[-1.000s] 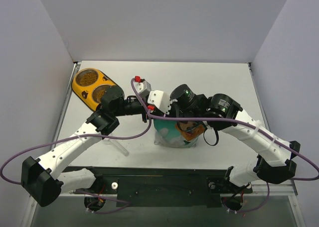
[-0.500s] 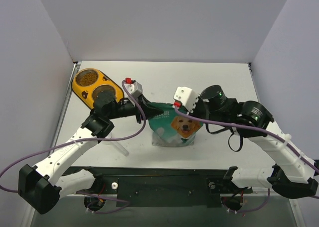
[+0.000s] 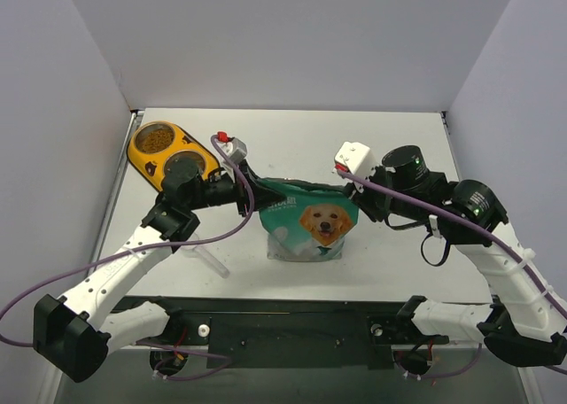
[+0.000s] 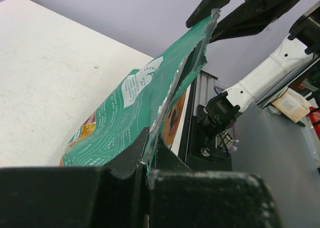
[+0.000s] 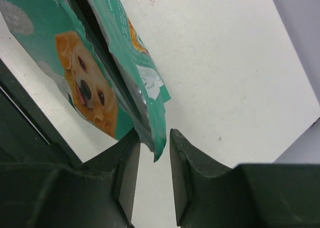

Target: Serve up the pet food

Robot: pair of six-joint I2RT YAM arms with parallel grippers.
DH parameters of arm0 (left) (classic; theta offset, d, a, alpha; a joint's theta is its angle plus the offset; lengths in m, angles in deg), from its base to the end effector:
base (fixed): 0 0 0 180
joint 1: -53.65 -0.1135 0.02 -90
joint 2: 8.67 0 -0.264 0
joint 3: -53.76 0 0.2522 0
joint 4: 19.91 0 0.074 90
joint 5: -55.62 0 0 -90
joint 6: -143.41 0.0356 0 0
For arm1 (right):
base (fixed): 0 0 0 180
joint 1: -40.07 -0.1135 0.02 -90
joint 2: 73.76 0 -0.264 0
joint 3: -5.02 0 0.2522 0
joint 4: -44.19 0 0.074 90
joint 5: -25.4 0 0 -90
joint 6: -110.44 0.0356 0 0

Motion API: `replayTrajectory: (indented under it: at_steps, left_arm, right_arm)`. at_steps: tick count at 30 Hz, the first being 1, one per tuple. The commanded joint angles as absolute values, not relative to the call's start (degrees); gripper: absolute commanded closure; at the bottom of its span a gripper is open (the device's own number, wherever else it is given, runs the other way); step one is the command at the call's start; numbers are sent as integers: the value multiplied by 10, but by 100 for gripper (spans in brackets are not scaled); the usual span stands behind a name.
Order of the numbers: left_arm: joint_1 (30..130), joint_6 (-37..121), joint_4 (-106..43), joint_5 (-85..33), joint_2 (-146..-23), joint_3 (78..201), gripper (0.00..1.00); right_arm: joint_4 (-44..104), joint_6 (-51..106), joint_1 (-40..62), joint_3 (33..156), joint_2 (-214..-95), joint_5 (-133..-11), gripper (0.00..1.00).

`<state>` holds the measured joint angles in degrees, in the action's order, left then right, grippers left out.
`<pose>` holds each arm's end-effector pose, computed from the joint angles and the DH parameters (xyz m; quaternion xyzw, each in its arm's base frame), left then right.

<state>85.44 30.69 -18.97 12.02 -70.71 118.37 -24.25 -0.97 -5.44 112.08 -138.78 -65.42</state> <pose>0.1960 -0.1518 0.3640 0.3359 0.6051 -0.5465 0.4716 0.1356 0.1387 0.4730 -0.4717 0.7069 0.1160 0.5141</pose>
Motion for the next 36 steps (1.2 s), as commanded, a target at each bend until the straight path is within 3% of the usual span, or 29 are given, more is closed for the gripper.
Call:
replayTrajectory:
  at_steps: [1, 4, 8, 10, 13, 18, 22, 27, 32, 34, 35, 36]
  left_arm:
    - [838, 227, -116, 112, -684, 1201, 100]
    - [838, 200, -123, 89, -675, 1197, 97]
    - [842, 192, -149, 67, -662, 1202, 96]
    - [844, 193, -171, 60, -662, 1211, 93]
    - [854, 206, -236, 37, -662, 1241, 73]
    - [922, 324, -401, -67, -666, 1319, 50]
    - [970, 369, -455, -118, -704, 1389, 30]
    - [987, 418, -509, -142, -763, 1470, 33]
    - [987, 437, -551, -211, -793, 1528, 34]
    - [988, 430, -558, -250, -807, 1550, 33]
    - [988, 419, -563, -271, -822, 1555, 32]
    - [986, 414, -576, -273, -829, 1563, 30]
  right_arm:
    - [-193, 60, -47, 1062, -1364, -662, 74]
    - [-122, 97, -32, 1028, -1349, -664, 82]
    - [-47, 147, -8, 982, -1331, -743, 75]
    - [-10, 172, 5, 958, -1325, -760, 77]
    - [56, 217, 32, 929, -1317, -799, 79]
    - [127, 269, 76, 892, -1312, -845, 81]
    - [178, 307, 81, 867, -1310, -838, 77]
    - [210, 328, 89, 841, -1299, -845, 87]
    - [209, 352, 98, 850, -1304, -838, 91]
    - [209, 356, 98, 849, -1305, -832, 82]
    - [208, 356, 98, 845, -1309, -838, 63]
    - [208, 352, 98, 843, -1311, -844, 53]
